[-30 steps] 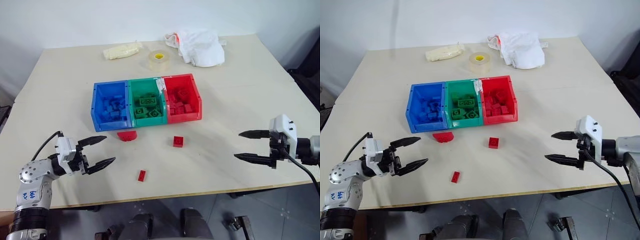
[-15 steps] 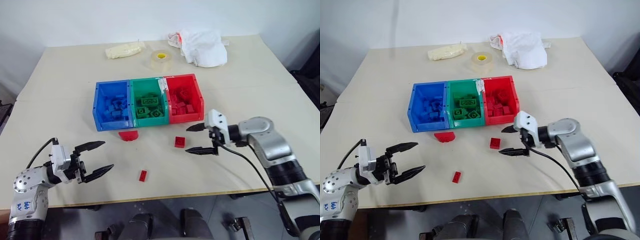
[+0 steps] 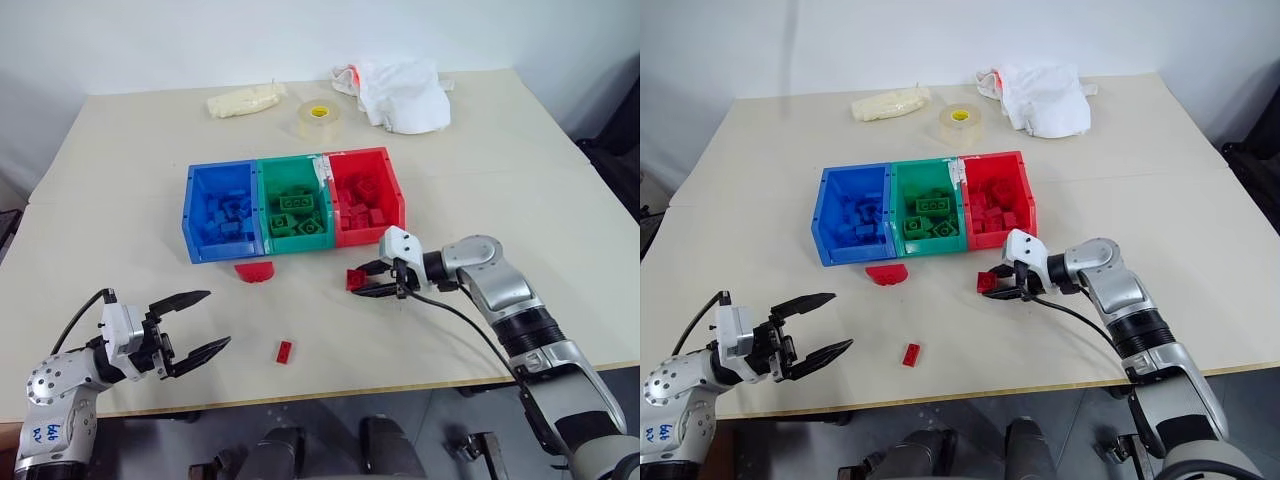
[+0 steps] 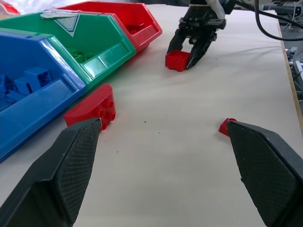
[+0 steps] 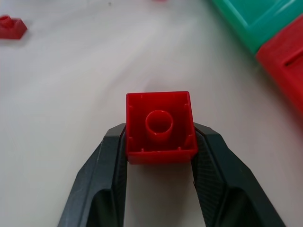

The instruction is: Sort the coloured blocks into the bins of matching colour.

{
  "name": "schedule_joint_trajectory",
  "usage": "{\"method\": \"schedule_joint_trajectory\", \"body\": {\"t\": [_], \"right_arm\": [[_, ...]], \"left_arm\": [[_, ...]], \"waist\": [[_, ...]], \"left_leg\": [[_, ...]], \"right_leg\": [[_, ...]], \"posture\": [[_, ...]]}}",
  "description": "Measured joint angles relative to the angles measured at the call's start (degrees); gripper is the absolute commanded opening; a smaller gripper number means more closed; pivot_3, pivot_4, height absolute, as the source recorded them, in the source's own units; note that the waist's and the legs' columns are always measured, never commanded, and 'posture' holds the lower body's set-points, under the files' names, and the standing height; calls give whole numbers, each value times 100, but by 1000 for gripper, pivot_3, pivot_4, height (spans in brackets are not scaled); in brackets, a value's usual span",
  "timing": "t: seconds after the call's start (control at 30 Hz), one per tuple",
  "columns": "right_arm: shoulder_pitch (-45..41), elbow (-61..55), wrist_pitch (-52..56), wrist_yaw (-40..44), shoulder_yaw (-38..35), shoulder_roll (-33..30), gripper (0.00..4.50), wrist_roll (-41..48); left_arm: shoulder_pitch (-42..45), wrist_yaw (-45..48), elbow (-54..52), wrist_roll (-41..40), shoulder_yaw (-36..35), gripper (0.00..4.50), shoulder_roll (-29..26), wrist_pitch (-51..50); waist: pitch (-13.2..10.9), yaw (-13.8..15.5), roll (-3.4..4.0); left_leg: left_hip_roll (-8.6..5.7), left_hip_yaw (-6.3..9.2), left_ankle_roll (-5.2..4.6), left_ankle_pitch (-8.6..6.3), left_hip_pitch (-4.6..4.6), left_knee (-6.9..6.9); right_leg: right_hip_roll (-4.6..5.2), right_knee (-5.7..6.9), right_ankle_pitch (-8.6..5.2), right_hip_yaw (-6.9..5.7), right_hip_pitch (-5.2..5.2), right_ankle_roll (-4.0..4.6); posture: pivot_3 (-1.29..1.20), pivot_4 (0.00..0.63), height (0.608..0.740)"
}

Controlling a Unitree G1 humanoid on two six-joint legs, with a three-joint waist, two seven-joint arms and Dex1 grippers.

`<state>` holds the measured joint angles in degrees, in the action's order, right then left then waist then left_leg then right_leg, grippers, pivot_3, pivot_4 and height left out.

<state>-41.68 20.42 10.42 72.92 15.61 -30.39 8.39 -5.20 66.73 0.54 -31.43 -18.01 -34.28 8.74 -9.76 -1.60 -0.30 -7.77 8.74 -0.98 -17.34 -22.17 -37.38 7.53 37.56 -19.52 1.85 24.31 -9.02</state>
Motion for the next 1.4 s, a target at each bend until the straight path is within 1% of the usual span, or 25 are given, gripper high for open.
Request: {"method": "schedule_joint_trajectory", "body": {"t": [0.17,0.3,0.4,0.5,0.57,0.6,0.67,0.7,0.77,0.8,0.9,0.97,1.07,1.2,1.33,1.4], "right_arm": [[-31,-668,361,-129,-318,-38,1466,251],[-581,-645,608,-437,-586,-47,1466,304],[-1261,72,331,-696,-689,-36,1466,135],[-1731,934,-71,-963,-695,47,1466,-123],[-2074,1787,-379,-1229,-661,174,2243,-407],[-2218,2151,-501,-1334,-643,220,2529,-527],[-2427,2688,-771,-1407,-619,309,3248,-686],[-2476,2815,-856,-1414,-616,341,3555,-710],[-2558,3029,-1029,-1397,-621,413,4303,-750],[-2567,3065,-1064,-1371,-627,422,4470,-750],[-2567,3080,-1165,-1267,-688,421,4470,-750],[-2545,3025,-1163,-1162,-709,400,4470,-739],[-2334,2594,-1114,-876,-735,288,4470,-642],[-1267,1131,-757,-107,-819,-92,4470,-121],[-415,184,-301,198,-934,-525,4470,206],[143,-480,-25,362,-1113,-957,4470,453]], "left_arm": [[88,-36,7,1,3,4500,0,-3],[254,-41,47,4,26,4500,0,-9],[415,-43,127,16,116,4500,16,-13],[482,-48,240,29,146,4500,34,-17],[522,-56,259,41,205,4500,48,-19],[552,-57,264,47,240,4500,51,-20],[587,-59,269,49,253,4500,51,-20],[601,-59,268,49,256,4500,51,-20],[608,-58,269,49,257,4500,51,-20],[609,-58,268,49,258,4500,51,-20],[608,-55,268,49,257,4500,51,-20],[612,-54,269,49,260,4500,51,-20],[649,-45,277,49,287,4500,51,-20],[762,-10,404,51,341,4500,50,-19],[934,59,660,59,336,4500,36,-7],[1030,130,750,62,347,4500,32,7]], "waist": [[0,-1,0],[0,-4,0],[0,-6,0],[0,-16,0],[0,-33,0],[0,-41,0],[0,-60,0],[0,-74,0],[0,-127,0],[0,-151,0],[0,-169,0],[0,-178,0],[0,-172,0],[0,-122,0],[0,-70,0],[0,-14,0]], "left_leg": [[0,0,1,0,0,0],[0,-2,1,0,0,1],[0,-3,1,0,0,1],[-1,-4,0,0,0,6],[-2,-6,1,0,0,8],[-1,-6,1,0,0,10],[0,-6,1,0,-1,13],[0,-6,1,0,-1,15],[0,-5,1,0,-1,16],[0,-4,1,0,-2,16],[0,-2,1,0,-2,16],[0,-2,1,0,-2,16],[1,-2,1,0,-2,13],[-5,5,0,-1,-5,7],[-8,1,-1,-1,-10,-6],[-6,2,0,-2,-10,-9]], "right_leg": [[1,1,0,0,0,0],[1,2,0,1,2,0],[0,3,0,1,3,0],[0,4,0,-1,5,0],[0,7,0,0,7,0],[0,9,0,0,10,0],[1,18,0,-1,12,0],[1,18,0,-2,12,0],[0,21,0,-3,12,0],[1,22,0,-4,11,0],[0,23,0,-6,12,0],[0,22,0,-5,12,0],[1,22,0,-6,12,0],[1,20,0,-13,5,0],[1,16,0,-12,10,0],[2,16,0,-11,12,0]], "posture": [[0,150,740],[0,150,740],[0,150,740],[0,150,740],[0,150,740],[0,150,740],[0,150,740],[0,150,740],[0,150,740],[0,150,740],[0,150,740],[0,150,740],[0,150,740],[0,150,740],[0,150,740],[0,150,740]]}}
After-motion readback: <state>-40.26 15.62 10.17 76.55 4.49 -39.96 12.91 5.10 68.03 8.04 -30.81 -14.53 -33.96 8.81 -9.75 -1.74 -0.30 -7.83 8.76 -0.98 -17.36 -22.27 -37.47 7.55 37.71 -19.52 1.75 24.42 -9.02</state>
